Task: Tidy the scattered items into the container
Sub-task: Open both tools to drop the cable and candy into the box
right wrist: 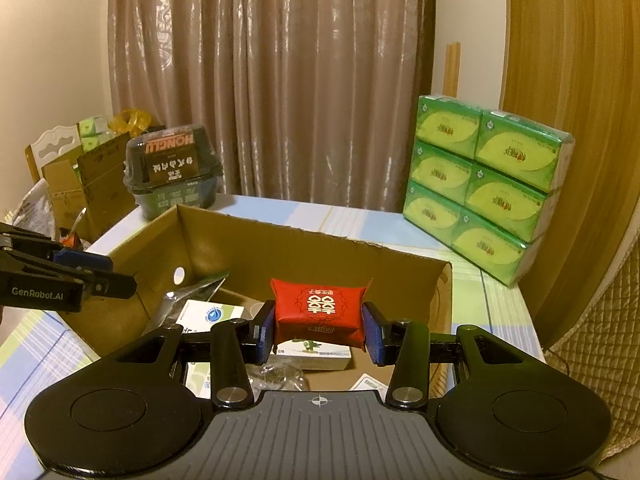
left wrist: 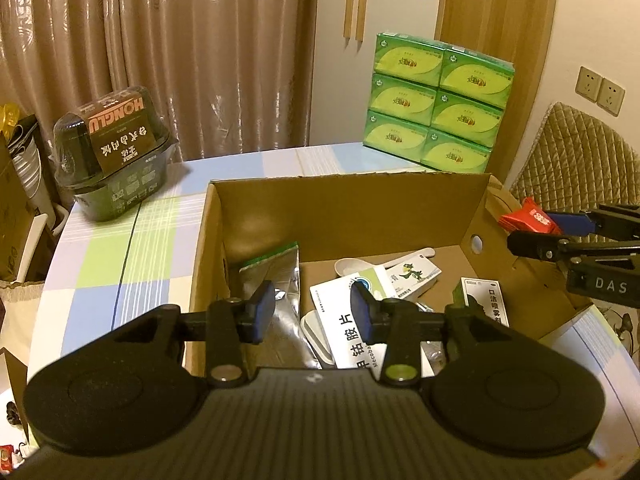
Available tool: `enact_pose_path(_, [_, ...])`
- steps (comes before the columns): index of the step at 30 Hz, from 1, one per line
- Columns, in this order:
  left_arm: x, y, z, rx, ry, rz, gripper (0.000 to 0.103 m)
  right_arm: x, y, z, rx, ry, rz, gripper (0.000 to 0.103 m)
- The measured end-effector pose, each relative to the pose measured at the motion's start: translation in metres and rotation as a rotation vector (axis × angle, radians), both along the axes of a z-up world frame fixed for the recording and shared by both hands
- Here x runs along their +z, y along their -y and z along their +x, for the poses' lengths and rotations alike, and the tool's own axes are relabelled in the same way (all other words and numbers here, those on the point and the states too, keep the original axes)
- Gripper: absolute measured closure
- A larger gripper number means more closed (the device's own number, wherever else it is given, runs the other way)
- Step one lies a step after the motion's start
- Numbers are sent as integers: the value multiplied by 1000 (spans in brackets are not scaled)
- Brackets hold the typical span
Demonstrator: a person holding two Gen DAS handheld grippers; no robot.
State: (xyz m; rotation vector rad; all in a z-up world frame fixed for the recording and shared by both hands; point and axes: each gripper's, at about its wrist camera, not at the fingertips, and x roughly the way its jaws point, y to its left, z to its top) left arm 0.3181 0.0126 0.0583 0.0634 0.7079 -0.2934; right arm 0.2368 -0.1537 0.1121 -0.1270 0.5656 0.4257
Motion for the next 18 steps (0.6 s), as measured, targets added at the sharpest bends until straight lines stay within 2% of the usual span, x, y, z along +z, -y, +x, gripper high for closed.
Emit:
enact_pose_path(9, [-2, -1, -1, 0, -5, -8, 67, 2, -5, 2, 2, 7, 5, 61])
enact_pose_path(11, [-2, -2, -2, 0, -2, -11, 61, 3, -5, 1, 8, 14, 14, 60])
enact_pose_path(13, [-2, -2, -4, 0, 12, -13, 38, 3, -5, 2, 9, 9, 28, 42])
enact_pose_path(15, [-1, -2, -6, -3, 26, -9, 27, 4, -3, 3, -5, 12, 45, 41])
enact_pose_path(18, [0, -2, -8, -8, 35, -1, 23, 4, 0, 2, -21, 15, 46, 38])
